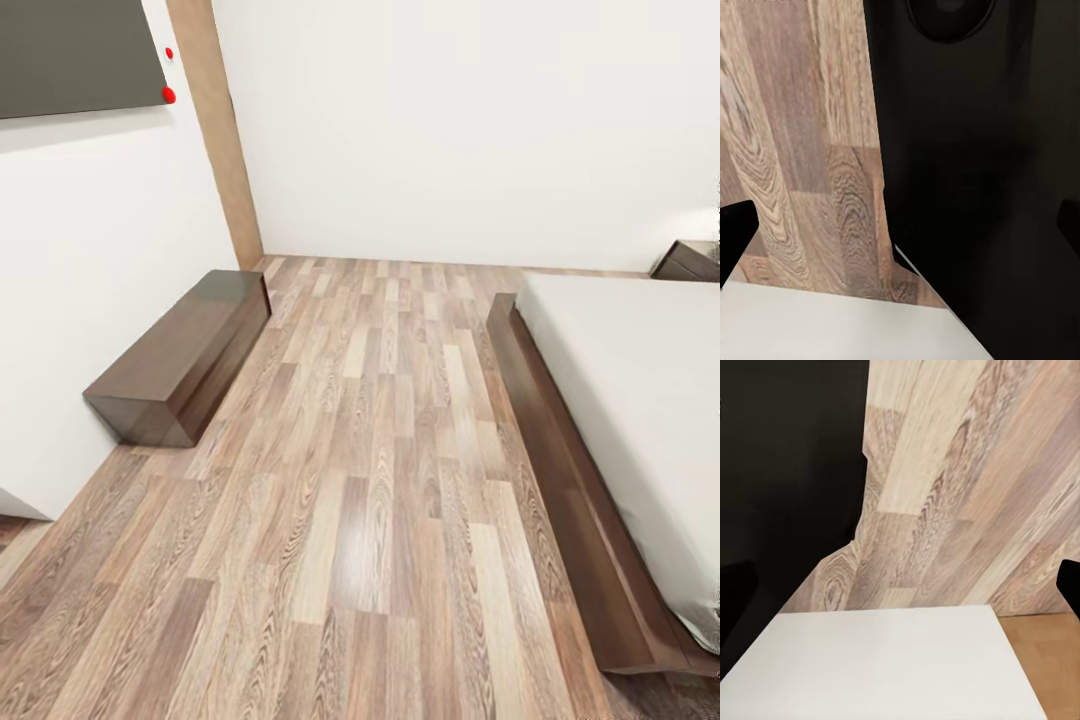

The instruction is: In the bedroom, move the book from the bed onto either nightstand, and place the two sandals side by side next to the bed.

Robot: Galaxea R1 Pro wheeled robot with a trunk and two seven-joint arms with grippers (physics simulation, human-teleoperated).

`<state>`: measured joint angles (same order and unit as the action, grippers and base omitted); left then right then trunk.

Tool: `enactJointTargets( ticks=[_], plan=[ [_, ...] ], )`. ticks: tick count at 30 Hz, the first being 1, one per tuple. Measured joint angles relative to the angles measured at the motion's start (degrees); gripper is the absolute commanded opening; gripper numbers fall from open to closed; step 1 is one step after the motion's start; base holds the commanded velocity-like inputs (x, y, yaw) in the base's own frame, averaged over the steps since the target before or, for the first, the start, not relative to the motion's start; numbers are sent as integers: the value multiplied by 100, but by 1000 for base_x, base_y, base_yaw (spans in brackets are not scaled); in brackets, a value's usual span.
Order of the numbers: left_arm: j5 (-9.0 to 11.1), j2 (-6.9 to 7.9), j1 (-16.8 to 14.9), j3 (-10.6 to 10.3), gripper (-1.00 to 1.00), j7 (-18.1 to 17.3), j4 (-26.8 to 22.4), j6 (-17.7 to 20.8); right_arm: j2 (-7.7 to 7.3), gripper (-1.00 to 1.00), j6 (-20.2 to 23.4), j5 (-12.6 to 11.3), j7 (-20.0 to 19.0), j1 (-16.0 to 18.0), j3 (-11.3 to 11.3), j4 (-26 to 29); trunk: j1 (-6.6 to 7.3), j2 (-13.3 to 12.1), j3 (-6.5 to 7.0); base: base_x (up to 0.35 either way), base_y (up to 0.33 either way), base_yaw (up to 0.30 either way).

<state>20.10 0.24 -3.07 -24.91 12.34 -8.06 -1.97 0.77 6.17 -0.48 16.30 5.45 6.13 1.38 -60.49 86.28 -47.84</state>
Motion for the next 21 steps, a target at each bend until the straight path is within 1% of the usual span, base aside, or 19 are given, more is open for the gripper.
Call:
enactJointTargets(
  ticks=[21],
  plan=[
    [0, 0, 0, 0, 100, 2, 0, -1, 19, 100, 0, 1, 0, 0, 0, 0, 0, 0, 0, 0, 0, -81]
  ],
)
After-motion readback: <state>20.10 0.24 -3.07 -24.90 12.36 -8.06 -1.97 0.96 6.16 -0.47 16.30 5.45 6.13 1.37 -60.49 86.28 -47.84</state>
